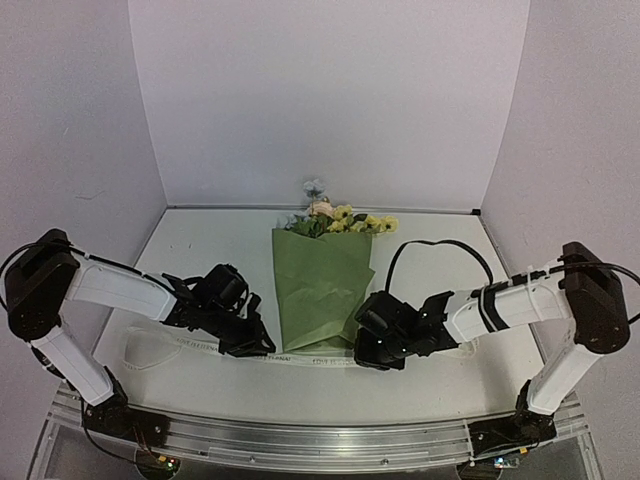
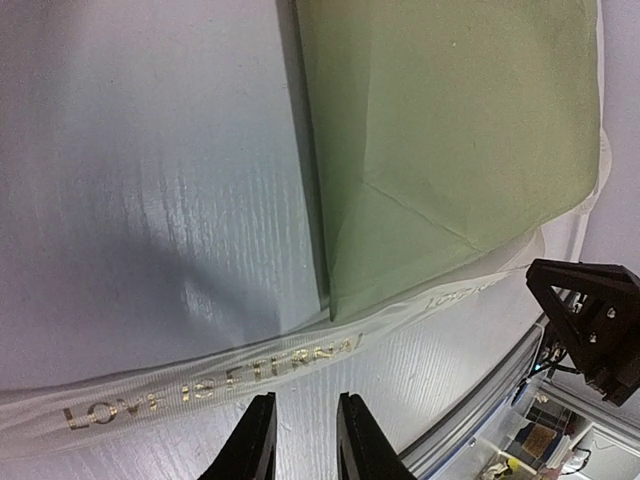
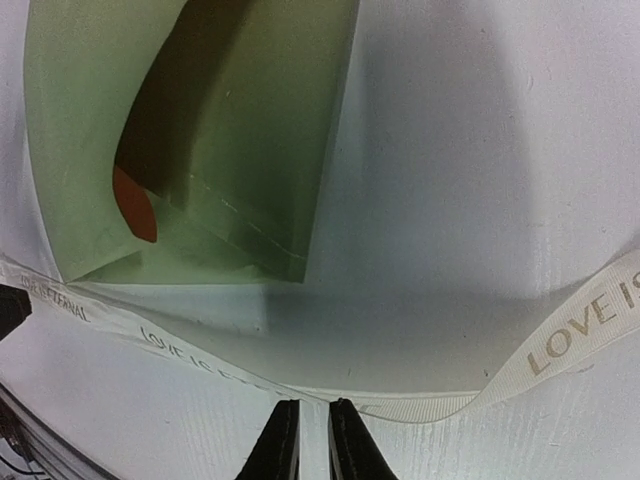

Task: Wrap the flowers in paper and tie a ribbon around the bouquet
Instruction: Move the ribbon to the center of the board.

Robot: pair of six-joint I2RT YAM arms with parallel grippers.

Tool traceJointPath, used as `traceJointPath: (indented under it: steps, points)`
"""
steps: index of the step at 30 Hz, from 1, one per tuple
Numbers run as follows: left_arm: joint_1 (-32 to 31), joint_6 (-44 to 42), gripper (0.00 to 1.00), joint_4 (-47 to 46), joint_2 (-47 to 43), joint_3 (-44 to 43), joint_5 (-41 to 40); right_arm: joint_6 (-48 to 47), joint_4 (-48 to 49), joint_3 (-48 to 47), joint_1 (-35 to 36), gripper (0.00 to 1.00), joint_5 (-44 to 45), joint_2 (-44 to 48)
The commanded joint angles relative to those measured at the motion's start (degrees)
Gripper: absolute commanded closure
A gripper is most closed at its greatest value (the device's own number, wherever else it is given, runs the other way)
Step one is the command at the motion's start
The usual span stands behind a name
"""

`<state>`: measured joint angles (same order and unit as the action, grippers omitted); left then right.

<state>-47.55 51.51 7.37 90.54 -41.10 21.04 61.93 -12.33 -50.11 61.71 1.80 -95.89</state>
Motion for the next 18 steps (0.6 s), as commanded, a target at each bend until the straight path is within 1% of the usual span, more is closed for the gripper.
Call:
traceJointPath:
  steps: [1,4,12,18]
  points:
    - [-0.1,1.2,0.78,-5.2,2.3,1.0,1.0,0.6,1.7,0.6,0.1,0.88,0.5,-2.0]
    - [-0.1,1.8,0.79,-6.5,3.2,2.1,1.2,1.0,1.9,1.1,0.1,0.88,0.9,-2.6]
    - [0.0,2.7,0.79,-6.6,4.1,3.5,0.2,2.2,2.2,2.1,-0.1,0.88,1.6,-3.8]
    - [1.4,4.3,0.83,-5.3,6.5,4.0,-1.0,3.4,2.4,3.7,-1.9,0.89,1.7,-3.9]
